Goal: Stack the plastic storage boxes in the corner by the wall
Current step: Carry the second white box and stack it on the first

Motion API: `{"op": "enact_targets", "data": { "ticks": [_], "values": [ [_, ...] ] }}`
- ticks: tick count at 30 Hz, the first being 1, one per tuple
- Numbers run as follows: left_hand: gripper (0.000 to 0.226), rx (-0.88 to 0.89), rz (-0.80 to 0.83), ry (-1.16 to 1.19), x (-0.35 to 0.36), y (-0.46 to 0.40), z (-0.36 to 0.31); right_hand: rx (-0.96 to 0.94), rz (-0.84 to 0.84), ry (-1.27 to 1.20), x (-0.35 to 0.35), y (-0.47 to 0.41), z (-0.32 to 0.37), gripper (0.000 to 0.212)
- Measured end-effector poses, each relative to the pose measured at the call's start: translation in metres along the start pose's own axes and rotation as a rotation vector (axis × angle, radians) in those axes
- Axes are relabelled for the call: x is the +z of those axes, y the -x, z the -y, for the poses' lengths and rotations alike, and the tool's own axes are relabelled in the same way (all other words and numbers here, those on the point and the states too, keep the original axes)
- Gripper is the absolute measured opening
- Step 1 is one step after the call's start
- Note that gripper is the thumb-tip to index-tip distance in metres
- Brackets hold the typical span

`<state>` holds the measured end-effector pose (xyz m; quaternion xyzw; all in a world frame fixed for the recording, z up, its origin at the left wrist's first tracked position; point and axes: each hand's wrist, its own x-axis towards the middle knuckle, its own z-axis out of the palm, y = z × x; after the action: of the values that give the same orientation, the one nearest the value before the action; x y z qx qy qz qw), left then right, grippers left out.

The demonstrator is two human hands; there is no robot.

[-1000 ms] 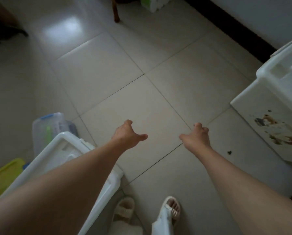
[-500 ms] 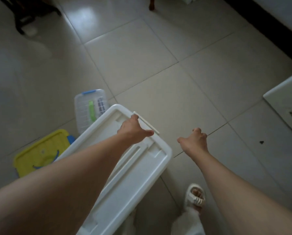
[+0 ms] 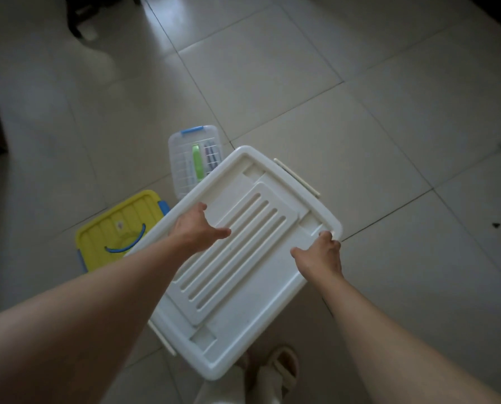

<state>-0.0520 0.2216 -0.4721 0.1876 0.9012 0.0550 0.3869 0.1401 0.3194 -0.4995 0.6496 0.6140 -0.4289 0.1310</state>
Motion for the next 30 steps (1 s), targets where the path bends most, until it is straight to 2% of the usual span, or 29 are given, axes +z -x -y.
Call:
{"op": "enact_targets", "data": {
  "ticks": [12, 21, 24, 27, 30],
  "values": [
    [0.084, 0.052, 0.024, -0.150, 0.007, -0.049, 0.052, 0.192, -0.043, -0.088, 0.077, 0.025, -0.029, 0.074],
    [0.089, 0.221, 0.074, -0.328, -0.004, -0.126, 0.103, 0.434, -0.253, -0.148, 0.160, 0.034, -0.012, 0.088],
    [0.091, 0.239, 0.033, -0.332, -0.003, -0.153, 0.111, 0.510, -0.315, -0.165, 0.175, 0.022, -0.018, 0.098],
    [0.095, 0.218, 0.013, -0.309, 0.002, -0.174, 0.119, 0.566, -0.337, -0.306, 0.185, 0.007, -0.030, 0.103],
    [0.080, 0.208, 0.055, -0.163, 0.014, -0.187, 0.126, 0.628, -0.354, -0.442, 0.199, -0.005, -0.043, 0.097]
  ]
}}
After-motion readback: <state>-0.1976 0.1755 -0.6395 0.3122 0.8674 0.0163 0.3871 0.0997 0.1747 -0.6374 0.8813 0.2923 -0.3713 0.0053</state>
